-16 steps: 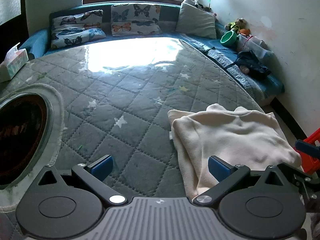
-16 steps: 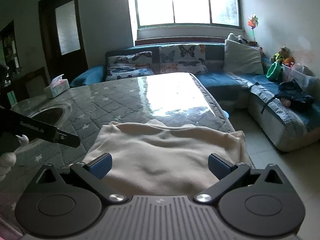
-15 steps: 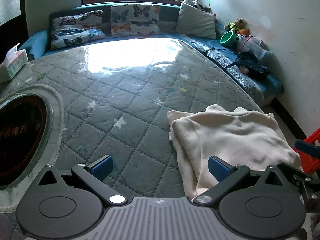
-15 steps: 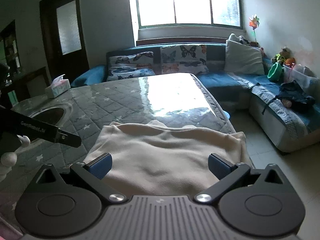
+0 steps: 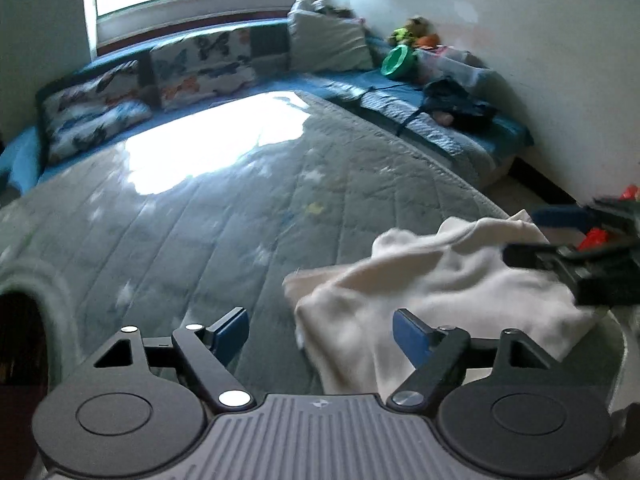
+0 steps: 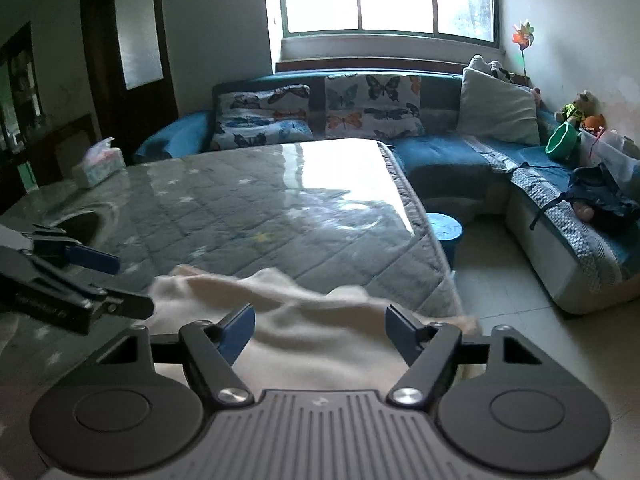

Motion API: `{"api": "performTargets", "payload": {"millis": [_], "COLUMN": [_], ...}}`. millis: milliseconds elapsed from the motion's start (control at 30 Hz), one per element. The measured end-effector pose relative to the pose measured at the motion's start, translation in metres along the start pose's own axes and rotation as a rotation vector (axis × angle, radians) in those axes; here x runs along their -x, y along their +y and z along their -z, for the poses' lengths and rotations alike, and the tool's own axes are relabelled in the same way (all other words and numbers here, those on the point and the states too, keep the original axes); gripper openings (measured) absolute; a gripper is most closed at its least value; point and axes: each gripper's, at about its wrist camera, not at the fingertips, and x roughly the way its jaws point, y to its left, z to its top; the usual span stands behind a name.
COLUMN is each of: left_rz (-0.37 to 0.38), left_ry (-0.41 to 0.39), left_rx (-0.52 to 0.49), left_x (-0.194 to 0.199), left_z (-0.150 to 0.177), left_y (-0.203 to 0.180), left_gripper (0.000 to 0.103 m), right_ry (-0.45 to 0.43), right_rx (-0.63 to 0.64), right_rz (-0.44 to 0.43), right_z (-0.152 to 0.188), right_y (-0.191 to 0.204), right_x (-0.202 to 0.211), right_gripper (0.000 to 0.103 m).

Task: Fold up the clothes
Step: 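Grasp the cream shirt with both grippers and lift it off the table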

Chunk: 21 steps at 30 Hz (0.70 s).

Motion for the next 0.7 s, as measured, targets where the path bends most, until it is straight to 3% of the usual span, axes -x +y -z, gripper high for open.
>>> {"api": "performTargets", "payload": {"millis": [200, 333, 400, 433, 467, 600, 700], "left_rz": [0.010, 0.050, 0.061, 0.076, 0.081, 0.073, 0.047], "left_ry": [0.006, 0.033, 0.009, 0.001, -0.006, -0.060, -0.088], "left_rx": [-0.098, -0.090, -0.096, -0.089, -0.081, -0.048, -0.017], "left_x": [-0.031, -0.040, -0.038, -0.037, -0.035, -0.023, -0.012], "left_z": [-0.013, -0.013, -0.012, -0.013, -0.015, -0.023, -0.029], "left_y": [-0.007, -0.003, 0.000, 0.002, 0.004, 0.013, 0.020], "left_gripper": [0.071, 0.044, 0.029, 0.017, 0.013, 0.008, 0.007], "right_ry": [0.100, 0.150, 0.130, 0.120, 0.109, 0.066, -0.019], "right_rx": [0.031, 0.016, 0.028, 0.034, 0.040, 0.063, 0.075], "right_rz": [0.003, -0.033, -0.024, -0.019, -0.014, 0.004, -0.006], "right_z": [-0.012, -0.007, -0.012, -0.014, -0.017, -0.028, -0.045], "right_y": [-0.019, -0.026, -0.023, -0.022, -0.021, -0.015, -0.003], "right_x": [-0.049, -0.063, -0.058, -0.056, -0.054, -0.045, -0.032], "right_gripper": [0.062, 0.049, 0.028, 0.021, 0.012, 0.009, 0.008]}}
